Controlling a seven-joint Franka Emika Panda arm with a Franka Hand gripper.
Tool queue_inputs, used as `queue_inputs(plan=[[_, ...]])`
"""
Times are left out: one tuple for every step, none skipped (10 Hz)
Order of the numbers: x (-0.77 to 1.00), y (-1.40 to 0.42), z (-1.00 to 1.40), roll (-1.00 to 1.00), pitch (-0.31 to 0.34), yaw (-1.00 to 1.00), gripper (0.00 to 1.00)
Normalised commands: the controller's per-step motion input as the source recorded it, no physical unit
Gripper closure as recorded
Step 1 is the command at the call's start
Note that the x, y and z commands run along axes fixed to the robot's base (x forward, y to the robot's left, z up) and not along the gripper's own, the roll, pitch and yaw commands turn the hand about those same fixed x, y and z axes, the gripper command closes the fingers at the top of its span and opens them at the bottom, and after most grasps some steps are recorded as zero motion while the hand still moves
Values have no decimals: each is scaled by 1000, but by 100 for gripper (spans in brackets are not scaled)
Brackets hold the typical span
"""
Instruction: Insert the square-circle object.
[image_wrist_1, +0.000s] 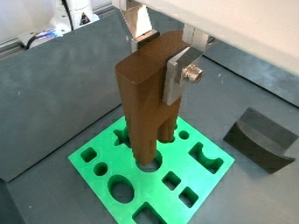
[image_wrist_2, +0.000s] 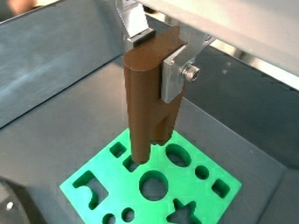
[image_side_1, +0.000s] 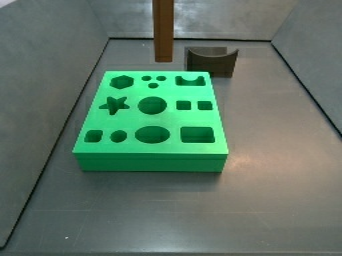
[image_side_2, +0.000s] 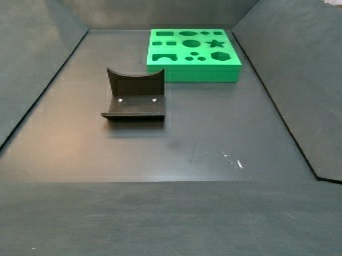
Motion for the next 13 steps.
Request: queue_inputs(plan=[[0,-400,-217,0,40,-803,100],[0,-526,-183,0,59,-706,100],[0,-477,-280,0,0,-717,100],[-60,-311,-451,-29,-37,-794,100],[-60,-211,-494,-34,-40,-863,100],[-91,-111,-537,-73,-99,-909,100],[-137,-49,-606,-116,-93,-900,100],[-409,0,-571,-141,-29,-743,100],[-726,0,-471,-109,-29,-480,100],[-1000,-6,-406,-106,-61,-189,100],[-1000,-66,-203,-86,-69,0,100],[-1000,-29,0,-33,-99,0,100],[-1000,0,0,0,-113,0,100]])
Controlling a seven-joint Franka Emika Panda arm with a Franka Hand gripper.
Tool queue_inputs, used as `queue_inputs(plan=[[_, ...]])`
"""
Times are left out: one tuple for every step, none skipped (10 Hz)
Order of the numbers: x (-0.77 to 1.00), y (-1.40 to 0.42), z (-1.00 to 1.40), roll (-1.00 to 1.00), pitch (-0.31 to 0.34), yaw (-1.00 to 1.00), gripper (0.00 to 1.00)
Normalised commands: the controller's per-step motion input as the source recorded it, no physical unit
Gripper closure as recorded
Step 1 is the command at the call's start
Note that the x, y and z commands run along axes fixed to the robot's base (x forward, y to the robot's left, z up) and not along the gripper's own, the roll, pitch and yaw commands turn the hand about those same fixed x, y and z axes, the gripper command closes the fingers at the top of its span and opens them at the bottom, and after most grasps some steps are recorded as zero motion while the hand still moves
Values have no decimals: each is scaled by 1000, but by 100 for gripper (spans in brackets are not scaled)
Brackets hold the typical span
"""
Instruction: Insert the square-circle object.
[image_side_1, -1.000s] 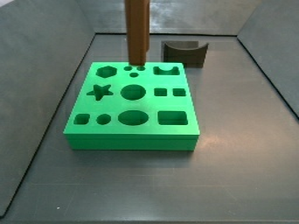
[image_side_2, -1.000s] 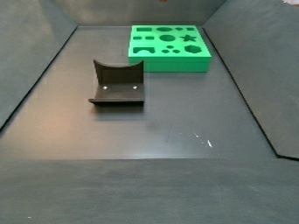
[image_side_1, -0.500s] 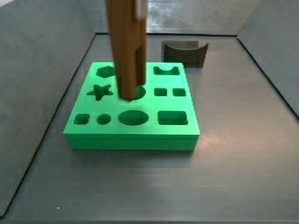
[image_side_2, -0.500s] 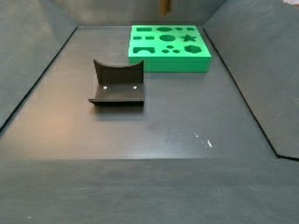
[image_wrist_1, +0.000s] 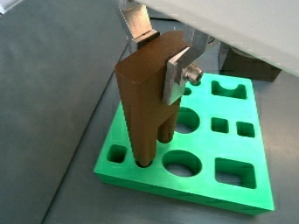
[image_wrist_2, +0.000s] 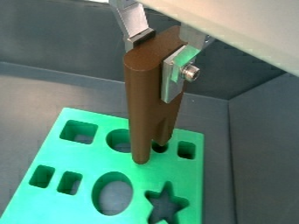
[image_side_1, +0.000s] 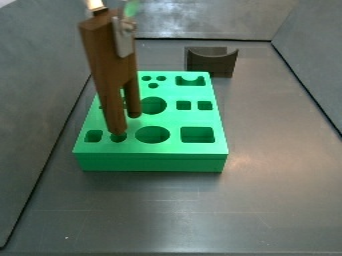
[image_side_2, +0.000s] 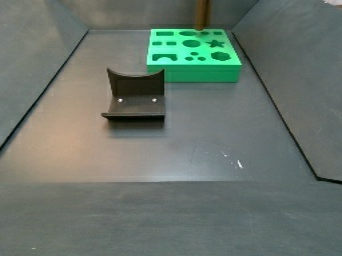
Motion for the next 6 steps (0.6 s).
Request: queue_inputs(plan=[[-1000,0,43,0,-153,-89,100],[-720,0,0,0,-80,-497,100],[-391,43,0,0,-44,-834,100],[-134,0,-57,0,-34,-980,100],[-31,0,-177,-47,-39,-1000,100],[0,-31,-203,-100,-83,-1000,100]])
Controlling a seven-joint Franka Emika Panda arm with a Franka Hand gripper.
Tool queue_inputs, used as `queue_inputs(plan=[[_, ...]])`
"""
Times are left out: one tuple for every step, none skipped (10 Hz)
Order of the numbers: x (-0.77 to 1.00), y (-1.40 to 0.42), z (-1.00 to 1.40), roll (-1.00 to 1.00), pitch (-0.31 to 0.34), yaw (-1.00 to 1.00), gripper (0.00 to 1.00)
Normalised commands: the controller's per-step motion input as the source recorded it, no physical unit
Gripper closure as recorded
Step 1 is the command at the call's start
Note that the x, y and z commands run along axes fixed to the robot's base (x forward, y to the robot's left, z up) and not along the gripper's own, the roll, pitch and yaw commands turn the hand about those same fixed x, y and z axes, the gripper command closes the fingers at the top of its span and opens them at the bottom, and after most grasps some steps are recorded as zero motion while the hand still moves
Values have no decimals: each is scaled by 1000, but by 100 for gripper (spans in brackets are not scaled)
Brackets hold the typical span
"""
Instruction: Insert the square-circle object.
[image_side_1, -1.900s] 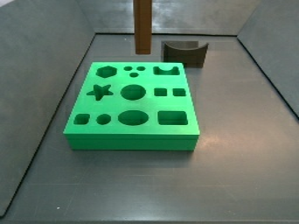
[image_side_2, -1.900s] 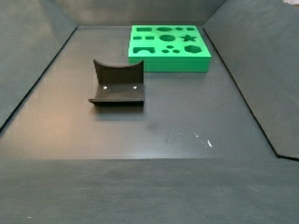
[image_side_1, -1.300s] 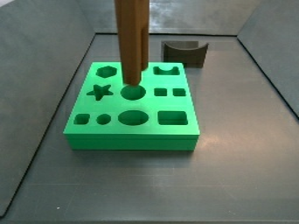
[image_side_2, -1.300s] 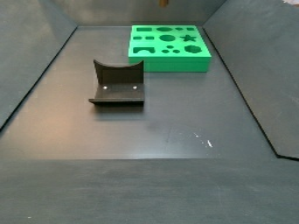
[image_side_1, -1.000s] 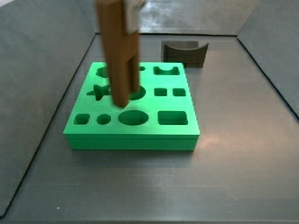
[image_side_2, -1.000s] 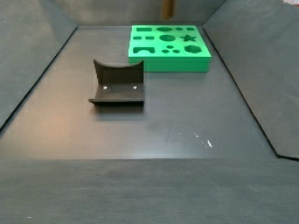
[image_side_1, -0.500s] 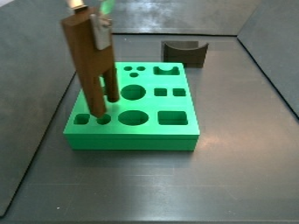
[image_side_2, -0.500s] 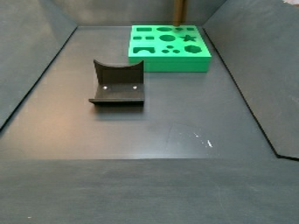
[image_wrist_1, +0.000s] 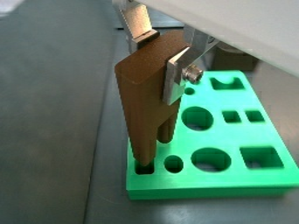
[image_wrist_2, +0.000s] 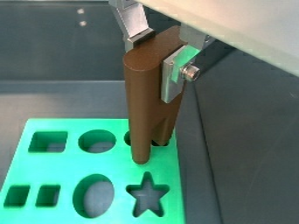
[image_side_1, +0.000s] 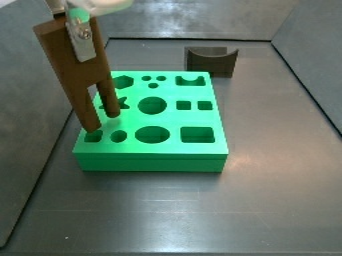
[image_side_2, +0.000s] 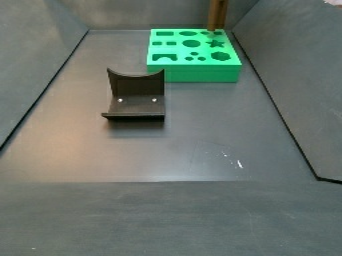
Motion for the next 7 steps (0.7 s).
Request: queue_inputs(plan=[[0,-49,-154,-129,-93,-969,100],[0,-54,-117,-136,-70,-954,100],[0,-60,-123,-140,-79,-949,100],[0,-60,-109,-144,-69,-943,100],[0,-63,-69,-154,-40,-929,100],[0,-63,-66,-156,-39,-926,100],[0,-63,-89,-150,-53,-931,100]])
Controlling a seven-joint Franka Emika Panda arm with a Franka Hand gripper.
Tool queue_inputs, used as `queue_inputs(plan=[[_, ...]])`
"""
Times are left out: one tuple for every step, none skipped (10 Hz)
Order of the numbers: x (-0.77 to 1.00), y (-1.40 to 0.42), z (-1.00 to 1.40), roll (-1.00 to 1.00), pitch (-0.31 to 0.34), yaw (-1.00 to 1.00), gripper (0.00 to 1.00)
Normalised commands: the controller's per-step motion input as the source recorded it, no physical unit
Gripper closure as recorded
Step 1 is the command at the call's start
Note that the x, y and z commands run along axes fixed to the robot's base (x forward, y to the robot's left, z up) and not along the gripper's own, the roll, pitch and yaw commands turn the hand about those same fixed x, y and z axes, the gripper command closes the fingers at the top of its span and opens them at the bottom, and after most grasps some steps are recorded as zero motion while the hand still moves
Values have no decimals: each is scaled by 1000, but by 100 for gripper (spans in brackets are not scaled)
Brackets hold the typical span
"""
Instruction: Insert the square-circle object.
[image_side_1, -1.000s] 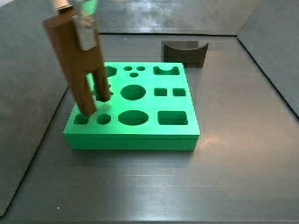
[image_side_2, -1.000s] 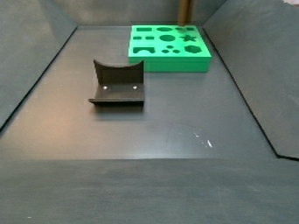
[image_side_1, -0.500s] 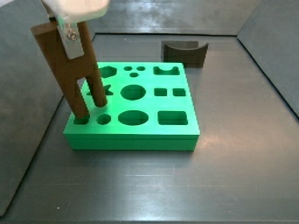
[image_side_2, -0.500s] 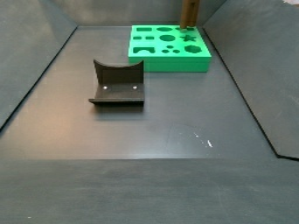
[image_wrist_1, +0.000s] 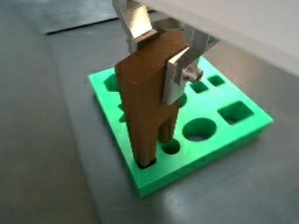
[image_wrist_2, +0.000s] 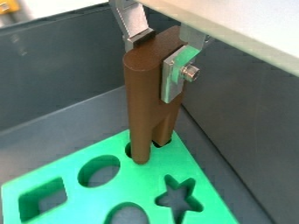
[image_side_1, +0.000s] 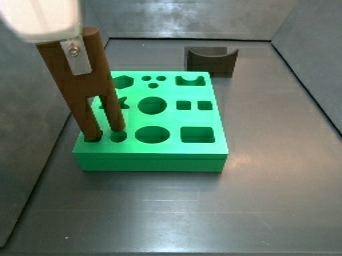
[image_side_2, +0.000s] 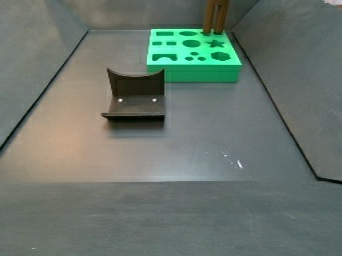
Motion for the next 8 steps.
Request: queue_inputs(plan=[[0,-63,-100,-144,-56,-934,100],[0,-66,-123,-133,-51,-940,100],[0,-86,-246,-86,-1,-923,100],[183,-49,-389,-63,0,-820,100],[263,0,-374,0,76,-683,100],[74,0,-377,64,54,-331,100],[0,0,-646,16,-66,-6,100],[0,-80,-766,71,-106,0,100]])
